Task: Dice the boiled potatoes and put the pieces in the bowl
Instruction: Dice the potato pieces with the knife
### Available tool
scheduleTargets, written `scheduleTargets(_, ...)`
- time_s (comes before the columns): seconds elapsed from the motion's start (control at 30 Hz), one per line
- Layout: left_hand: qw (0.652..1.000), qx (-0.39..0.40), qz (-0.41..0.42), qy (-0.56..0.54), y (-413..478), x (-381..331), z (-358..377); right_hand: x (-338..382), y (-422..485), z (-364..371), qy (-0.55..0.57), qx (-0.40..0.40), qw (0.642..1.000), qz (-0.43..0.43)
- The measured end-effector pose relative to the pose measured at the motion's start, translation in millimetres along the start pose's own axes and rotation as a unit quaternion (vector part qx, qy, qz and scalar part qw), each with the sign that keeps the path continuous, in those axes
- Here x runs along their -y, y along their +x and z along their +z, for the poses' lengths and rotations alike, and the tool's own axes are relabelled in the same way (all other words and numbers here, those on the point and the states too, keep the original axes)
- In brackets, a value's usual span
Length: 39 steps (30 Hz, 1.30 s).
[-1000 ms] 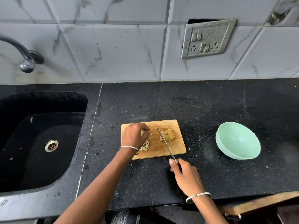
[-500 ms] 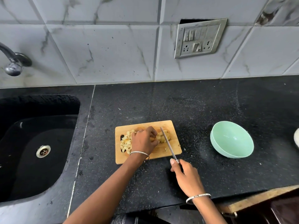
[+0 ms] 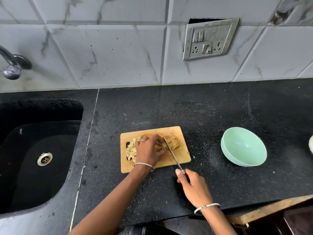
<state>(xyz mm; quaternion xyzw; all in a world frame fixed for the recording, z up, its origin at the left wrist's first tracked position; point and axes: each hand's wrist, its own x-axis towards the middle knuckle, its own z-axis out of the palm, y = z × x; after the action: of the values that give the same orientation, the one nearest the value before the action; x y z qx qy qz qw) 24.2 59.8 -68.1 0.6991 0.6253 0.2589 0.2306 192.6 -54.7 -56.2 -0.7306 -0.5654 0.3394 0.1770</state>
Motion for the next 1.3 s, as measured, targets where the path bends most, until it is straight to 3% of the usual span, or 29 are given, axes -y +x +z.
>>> scheduleTargets(0.77,1.0,-0.015,0.0,0.021,-5.6,7.0,-4.9,-4.0,0.8,0.4,-0.016,0.022,1.0,0.005)
scheduleTargets(1.0,0.991,0.009,0.005,0.13,-8.8,12.7,-15.1,-1.2,-0.1,4.4,-0.032,0.025,0.999,-0.003)
scheduleTargets(1.3,0.987,0.016,0.009,0.16,-9.2,8.8,-15.1,5.5,-4.6,15.0,-0.059,0.027,0.998,0.003)
